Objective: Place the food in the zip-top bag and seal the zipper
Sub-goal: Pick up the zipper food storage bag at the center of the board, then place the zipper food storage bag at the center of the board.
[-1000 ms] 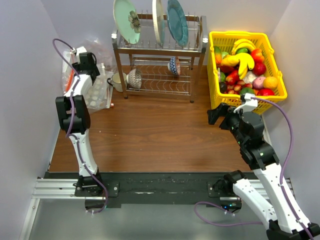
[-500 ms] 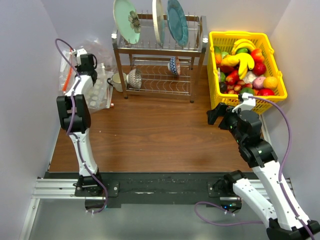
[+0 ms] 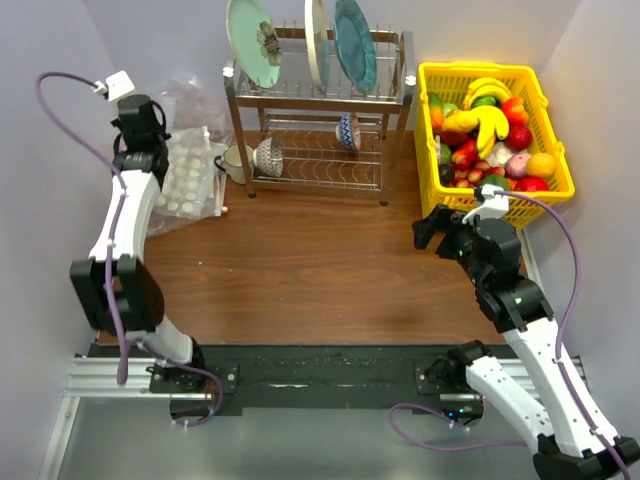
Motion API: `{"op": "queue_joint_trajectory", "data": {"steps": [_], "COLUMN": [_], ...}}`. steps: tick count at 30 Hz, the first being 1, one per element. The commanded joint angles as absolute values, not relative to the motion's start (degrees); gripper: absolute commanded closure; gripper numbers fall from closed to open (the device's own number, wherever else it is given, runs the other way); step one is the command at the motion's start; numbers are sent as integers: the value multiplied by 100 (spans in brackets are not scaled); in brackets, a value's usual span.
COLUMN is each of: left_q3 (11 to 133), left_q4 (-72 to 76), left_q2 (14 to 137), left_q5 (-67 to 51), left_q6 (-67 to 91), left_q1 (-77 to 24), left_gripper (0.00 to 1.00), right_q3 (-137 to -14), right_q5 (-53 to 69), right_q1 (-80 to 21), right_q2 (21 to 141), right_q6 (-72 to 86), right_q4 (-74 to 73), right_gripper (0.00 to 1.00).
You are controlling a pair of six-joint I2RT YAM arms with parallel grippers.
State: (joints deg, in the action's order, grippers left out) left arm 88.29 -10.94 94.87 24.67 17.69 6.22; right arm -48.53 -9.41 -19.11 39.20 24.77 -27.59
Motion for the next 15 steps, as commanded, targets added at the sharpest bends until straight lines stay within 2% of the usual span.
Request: {"op": "queue_joint_trajectory", "data": {"steps": [1, 5, 11, 15], "left_q3": [8000, 7209, 6127, 5425], "left_q4": [-1098, -1230, -1327, -1004], "left_q2": [8238, 6842, 5540, 5204], "left_q5": [1522, 450, -1396, -1634], "left_q6": [2276, 2627, 3328, 4015], "left_q1": [598, 554, 168, -939], "left_gripper": [100, 100, 100, 100], "right_q3": [-5098, -5106, -5054, -5019], "right_q5": [-809, -756, -607, -519], "right_q1": [-1925, -1925, -1916, -1925], "right_q2": [3911, 3911, 3911, 3929], "right_q6": [2558, 2566, 2645, 2724], "right_q4": [-2716, -2760, -2760, -2769], "right_gripper": [2, 2, 2, 2]}}
